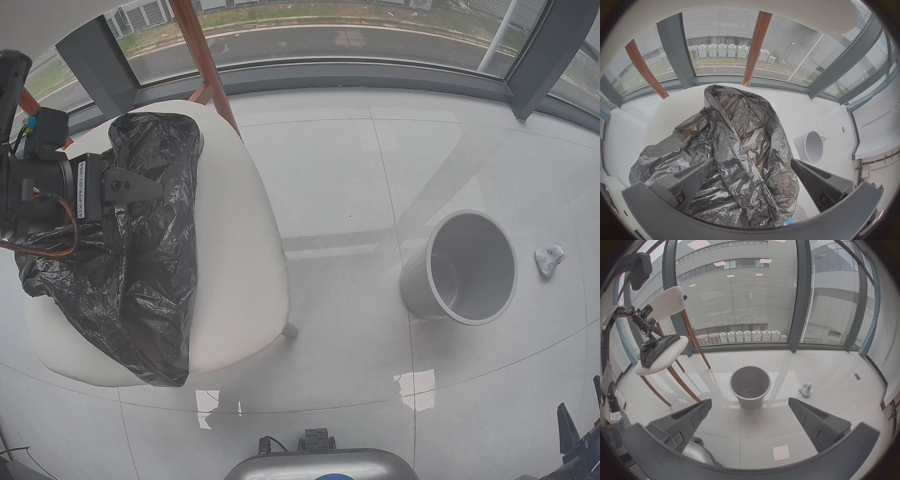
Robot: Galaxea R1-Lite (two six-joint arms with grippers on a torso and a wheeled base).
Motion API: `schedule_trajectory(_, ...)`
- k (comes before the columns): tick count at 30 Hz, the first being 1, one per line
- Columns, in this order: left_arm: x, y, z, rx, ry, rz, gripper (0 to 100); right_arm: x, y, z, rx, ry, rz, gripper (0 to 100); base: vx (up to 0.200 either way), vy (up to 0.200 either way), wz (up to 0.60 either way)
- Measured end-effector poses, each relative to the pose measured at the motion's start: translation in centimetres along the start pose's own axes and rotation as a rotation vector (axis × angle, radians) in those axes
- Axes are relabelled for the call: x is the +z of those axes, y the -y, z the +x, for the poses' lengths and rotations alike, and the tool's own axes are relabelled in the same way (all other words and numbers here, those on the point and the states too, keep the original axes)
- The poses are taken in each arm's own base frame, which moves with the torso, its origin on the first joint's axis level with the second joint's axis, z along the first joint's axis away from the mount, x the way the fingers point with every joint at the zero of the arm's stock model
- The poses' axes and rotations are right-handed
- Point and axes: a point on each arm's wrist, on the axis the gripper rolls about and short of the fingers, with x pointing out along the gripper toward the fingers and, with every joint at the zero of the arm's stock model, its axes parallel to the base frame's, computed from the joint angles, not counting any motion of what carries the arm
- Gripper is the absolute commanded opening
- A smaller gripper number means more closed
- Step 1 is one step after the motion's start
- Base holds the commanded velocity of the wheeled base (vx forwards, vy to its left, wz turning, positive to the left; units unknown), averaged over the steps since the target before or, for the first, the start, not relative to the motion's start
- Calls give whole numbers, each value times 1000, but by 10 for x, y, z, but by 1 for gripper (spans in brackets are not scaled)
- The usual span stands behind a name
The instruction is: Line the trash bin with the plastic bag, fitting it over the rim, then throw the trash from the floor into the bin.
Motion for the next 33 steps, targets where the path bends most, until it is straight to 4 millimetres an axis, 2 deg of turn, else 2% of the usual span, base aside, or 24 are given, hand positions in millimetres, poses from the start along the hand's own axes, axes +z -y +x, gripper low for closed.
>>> schedule_trajectory(13, 4, 6, 22, 2, 0, 10, 100, 0, 0, 0, 0, -1, 0, 100, 0, 0, 0)
schedule_trajectory(14, 4, 6, 23, 3, -3, 13, 0, 0, 0, 0, 0, -1, 0, 100, 0, 0, 0)
schedule_trajectory(26, 0, 7, 27, -7, -26, 14, 0, 0, 0, 0, 0, 0, 1, 100, 0, 0, 0)
schedule_trajectory(33, 4, 11, 26, -74, -10, -28, 0, 0, 0, 0, 0, 0, 2, 100, 0, 0, 0)
